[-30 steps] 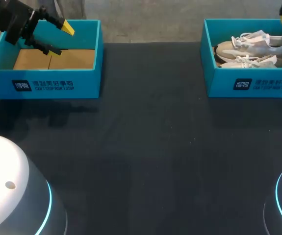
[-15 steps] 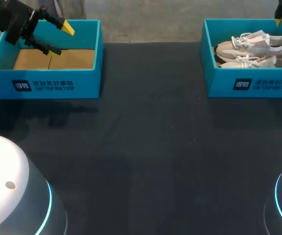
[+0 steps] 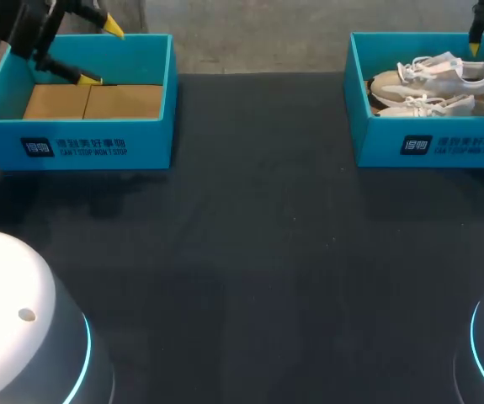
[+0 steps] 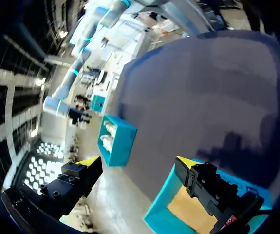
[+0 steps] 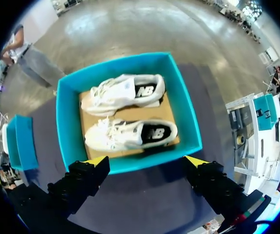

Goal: Take the shoe out of the shoebox, open the shoe tongue, remove and reinsert the insole, then place the shoe into the shoebox

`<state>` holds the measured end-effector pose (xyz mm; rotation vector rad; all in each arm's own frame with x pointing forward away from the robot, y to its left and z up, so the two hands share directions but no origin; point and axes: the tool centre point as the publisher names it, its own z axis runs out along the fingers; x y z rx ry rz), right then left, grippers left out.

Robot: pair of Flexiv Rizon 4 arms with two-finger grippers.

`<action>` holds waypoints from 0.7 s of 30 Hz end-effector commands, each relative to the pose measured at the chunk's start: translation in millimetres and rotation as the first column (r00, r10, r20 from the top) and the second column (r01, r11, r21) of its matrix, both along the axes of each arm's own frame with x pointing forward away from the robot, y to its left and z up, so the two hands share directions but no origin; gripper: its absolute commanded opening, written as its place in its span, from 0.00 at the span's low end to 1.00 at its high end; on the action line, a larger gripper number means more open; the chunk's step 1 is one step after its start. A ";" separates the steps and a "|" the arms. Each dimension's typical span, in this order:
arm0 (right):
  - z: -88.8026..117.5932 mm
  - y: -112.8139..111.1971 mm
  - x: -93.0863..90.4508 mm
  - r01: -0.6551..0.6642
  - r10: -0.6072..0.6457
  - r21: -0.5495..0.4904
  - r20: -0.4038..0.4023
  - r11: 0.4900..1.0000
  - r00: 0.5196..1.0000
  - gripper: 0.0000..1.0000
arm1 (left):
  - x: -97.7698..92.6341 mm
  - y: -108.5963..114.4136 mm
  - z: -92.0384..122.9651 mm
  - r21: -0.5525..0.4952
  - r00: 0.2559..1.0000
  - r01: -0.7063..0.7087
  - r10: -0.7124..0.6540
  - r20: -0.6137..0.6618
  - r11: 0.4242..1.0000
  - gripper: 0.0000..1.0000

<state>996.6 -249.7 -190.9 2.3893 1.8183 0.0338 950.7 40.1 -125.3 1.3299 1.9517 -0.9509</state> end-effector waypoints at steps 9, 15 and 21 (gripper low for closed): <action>9.2 10.8 -52.2 -0.073 0.075 0.030 -0.063 0.997 0.995 1.00 | -4.5 3.9 3.5 0.119 0.608 -0.749 0.748 -0.265 0.651 1.00; 9.2 10.8 -52.2 -0.073 0.075 0.030 -0.063 0.997 0.995 1.00 | -4.5 3.9 3.5 0.119 0.608 -0.749 0.748 -0.265 0.651 1.00; 9.2 10.8 -52.2 -0.073 0.075 0.030 -0.063 0.997 0.995 1.00 | -4.5 3.9 3.5 0.119 0.608 -0.749 0.748 -0.265 0.651 1.00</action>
